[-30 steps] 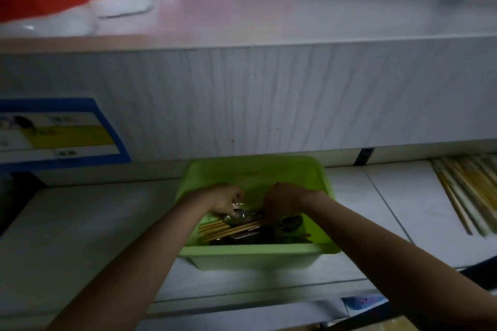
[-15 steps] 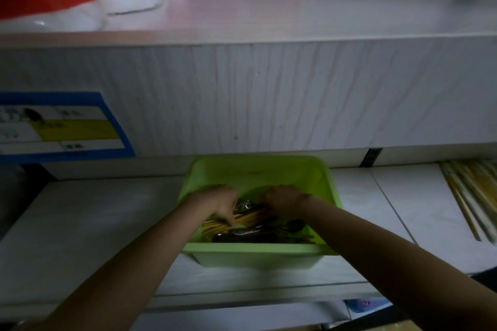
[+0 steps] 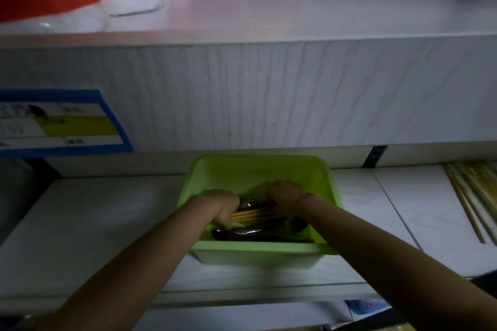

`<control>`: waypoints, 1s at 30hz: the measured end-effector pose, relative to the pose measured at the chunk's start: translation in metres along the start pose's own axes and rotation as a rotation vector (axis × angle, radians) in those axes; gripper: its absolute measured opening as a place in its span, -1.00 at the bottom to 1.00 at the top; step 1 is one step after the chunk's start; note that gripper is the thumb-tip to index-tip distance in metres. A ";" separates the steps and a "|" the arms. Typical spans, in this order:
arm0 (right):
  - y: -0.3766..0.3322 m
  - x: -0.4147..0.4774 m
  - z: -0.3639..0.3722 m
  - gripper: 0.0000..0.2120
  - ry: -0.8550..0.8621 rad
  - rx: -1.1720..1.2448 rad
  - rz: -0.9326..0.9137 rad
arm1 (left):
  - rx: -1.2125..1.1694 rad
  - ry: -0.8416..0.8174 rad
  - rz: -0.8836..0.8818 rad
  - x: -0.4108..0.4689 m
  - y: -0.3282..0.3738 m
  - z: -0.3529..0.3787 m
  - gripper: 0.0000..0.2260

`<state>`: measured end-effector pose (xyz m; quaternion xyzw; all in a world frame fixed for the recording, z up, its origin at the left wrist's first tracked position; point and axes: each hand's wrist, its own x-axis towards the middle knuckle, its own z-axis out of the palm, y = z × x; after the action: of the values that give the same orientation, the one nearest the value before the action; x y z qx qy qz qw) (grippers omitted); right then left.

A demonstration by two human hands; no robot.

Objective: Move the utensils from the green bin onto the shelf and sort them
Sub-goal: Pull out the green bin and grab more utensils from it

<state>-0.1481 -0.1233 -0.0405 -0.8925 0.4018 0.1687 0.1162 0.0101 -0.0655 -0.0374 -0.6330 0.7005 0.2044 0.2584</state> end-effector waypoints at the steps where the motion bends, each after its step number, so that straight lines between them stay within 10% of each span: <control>1: 0.000 -0.001 -0.002 -0.71 -0.001 0.009 0.005 | 0.020 0.024 0.007 -0.001 0.001 -0.001 -0.75; 11: 0.008 -0.014 -0.023 -0.71 0.017 0.104 -0.005 | 0.401 0.226 0.178 0.004 0.010 -0.005 -0.76; 30: 0.023 -0.033 -0.022 -0.73 0.059 0.140 0.013 | -0.012 0.018 0.188 0.011 0.003 0.002 -0.55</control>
<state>-0.1812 -0.1233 -0.0093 -0.8842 0.4216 0.1147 0.1652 0.0061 -0.0724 -0.0459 -0.5680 0.7577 0.2264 0.2280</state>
